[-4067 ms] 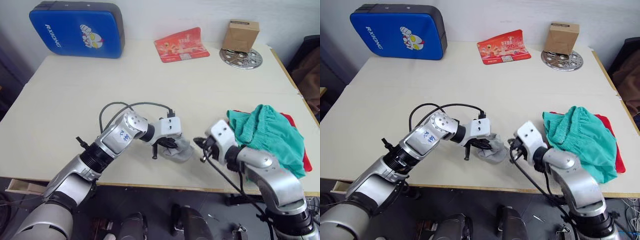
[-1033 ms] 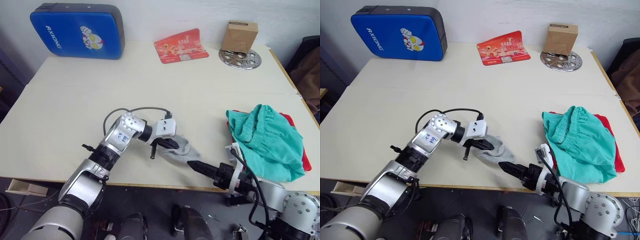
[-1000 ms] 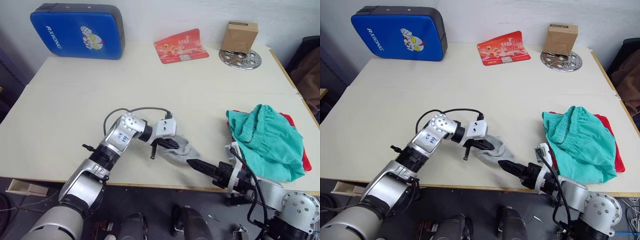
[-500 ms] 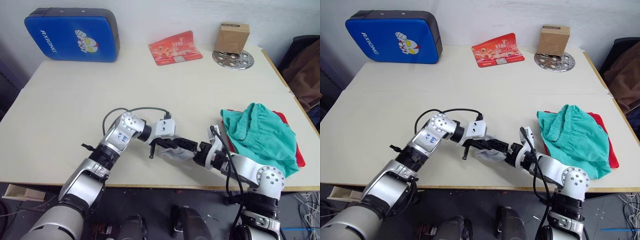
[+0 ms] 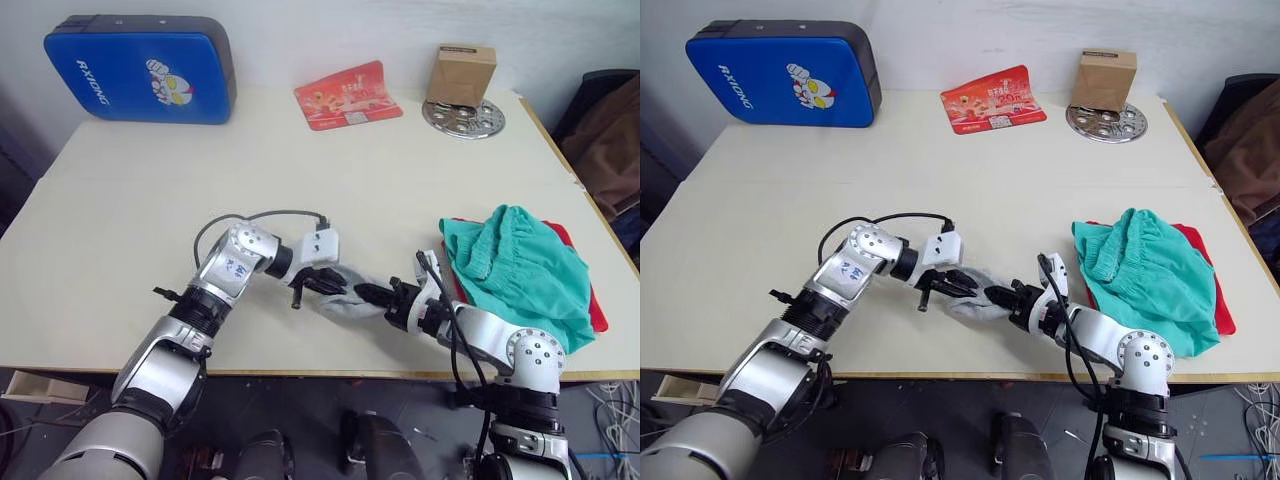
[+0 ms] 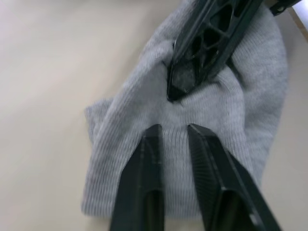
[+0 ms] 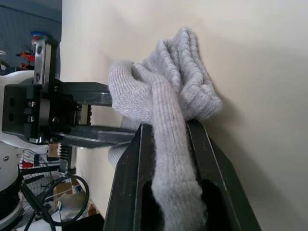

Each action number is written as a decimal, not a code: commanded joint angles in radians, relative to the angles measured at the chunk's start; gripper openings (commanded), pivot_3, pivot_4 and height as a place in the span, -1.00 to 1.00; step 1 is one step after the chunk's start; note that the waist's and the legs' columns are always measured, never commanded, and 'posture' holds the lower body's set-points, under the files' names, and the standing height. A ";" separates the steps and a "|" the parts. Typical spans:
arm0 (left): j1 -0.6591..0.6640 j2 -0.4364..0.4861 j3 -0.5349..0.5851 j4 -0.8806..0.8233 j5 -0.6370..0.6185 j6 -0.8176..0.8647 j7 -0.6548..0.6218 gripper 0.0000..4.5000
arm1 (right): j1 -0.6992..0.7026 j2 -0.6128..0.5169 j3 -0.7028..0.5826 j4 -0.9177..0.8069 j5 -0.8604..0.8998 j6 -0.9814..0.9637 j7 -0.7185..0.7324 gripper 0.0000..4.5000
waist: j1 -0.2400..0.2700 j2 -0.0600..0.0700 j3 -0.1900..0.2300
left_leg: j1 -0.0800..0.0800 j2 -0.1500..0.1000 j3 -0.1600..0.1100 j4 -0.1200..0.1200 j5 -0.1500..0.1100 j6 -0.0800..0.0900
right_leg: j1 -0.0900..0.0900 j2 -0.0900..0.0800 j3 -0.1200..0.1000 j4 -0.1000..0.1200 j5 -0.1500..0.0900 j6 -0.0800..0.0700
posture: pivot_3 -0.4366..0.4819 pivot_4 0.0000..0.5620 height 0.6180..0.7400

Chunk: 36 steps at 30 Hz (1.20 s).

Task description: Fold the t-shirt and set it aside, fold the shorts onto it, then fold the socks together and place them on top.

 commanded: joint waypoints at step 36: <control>-0.039 0.075 0.248 -0.186 -0.378 0.214 -0.062 1.00 | 0.498 -0.408 -0.492 0.043 0.034 -0.480 0.149 0.98 | 0.054 0.005 0.008 | -0.001 -0.002 0.003 -0.001 0.000 0.001 | 0.001 0.002 0.004 -0.007 0.003 0.006 | -0.05 -0.47 1.00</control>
